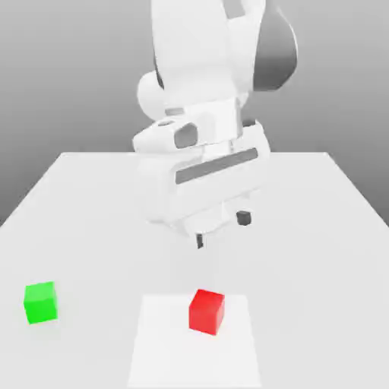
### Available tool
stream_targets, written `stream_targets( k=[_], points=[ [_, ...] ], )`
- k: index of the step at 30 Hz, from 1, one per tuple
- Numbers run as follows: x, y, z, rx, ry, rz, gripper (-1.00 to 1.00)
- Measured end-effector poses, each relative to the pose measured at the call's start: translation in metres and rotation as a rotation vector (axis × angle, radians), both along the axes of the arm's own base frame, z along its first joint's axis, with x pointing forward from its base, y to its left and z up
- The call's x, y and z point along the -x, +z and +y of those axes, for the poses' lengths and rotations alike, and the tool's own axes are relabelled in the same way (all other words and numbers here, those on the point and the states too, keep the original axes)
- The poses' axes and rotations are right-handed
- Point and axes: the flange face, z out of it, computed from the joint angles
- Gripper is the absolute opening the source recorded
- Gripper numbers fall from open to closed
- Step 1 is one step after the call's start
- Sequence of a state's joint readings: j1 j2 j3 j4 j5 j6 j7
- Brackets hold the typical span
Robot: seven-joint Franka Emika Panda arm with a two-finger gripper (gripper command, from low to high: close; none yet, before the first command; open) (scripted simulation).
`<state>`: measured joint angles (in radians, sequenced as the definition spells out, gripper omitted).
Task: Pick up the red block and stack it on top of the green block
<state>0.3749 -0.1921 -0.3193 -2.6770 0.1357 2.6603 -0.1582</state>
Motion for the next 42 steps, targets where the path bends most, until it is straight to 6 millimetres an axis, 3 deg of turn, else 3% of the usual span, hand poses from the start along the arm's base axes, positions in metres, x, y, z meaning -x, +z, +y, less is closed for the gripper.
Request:
stream_targets(
  k=[4,7,24,25,32,42],
  points=[
    [0.026,-0.06,0.002,0.083,0.176,0.077,0.0],
    [0.047,-0.093,-0.001,0.143,0.297,0.124,0.0],
    [0.05,-0.162,-0.002,0.16,0.333,0.133,0.0],
    [0.052,-0.166,-0.002,0.159,0.332,0.136,-1.0],
    [0.052,-0.167,-0.002,0.159,0.332,0.138,-1.0],
    [0.044,-0.122,-0.002,0.162,0.336,0.124,-1.0]
  ],
)
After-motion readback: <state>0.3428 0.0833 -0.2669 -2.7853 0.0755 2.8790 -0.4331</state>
